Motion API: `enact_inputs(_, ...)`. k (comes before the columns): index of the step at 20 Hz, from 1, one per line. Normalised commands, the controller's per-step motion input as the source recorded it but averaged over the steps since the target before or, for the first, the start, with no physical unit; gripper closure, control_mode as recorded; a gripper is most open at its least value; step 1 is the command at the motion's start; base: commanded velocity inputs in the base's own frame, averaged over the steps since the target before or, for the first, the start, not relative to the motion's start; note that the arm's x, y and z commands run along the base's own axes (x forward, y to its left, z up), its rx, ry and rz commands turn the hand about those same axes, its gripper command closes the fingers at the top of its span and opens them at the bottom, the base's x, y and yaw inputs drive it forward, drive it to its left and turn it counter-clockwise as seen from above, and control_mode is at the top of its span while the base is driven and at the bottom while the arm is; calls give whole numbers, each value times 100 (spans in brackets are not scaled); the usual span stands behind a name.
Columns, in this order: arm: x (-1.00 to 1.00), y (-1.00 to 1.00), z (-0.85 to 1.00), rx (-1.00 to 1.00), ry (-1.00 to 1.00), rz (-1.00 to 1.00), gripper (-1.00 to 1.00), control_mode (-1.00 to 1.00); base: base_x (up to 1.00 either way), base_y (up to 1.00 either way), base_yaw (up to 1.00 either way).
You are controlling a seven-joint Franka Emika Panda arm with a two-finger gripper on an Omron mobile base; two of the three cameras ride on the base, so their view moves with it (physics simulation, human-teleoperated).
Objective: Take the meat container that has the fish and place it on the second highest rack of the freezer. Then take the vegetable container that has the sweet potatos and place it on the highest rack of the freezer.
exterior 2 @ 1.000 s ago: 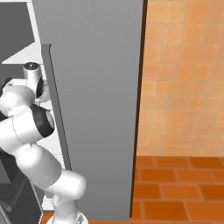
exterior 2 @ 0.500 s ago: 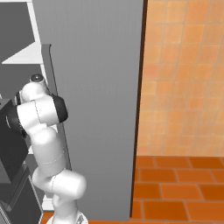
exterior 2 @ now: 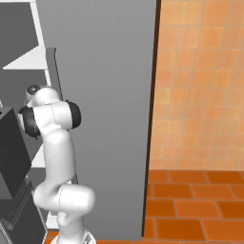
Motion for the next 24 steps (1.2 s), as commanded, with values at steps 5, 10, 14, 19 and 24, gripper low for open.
enact_inputs(5,4,-1,-3,0,1,0,-100,-100,0,0,0)
enact_inputs(10,-14,-12,9,0,-9,-1,-100,-100,0,0,0)
enact_inputs(14,-89,-41,44,8,-24,0,-100,-100,0,0,0)
enact_inputs(19,-100,-21,93,5,-5,0,-100,-100,0,0,0)
enact_inputs(24,-95,-39,100,0,7,-5,-100,-100,0,0,0)
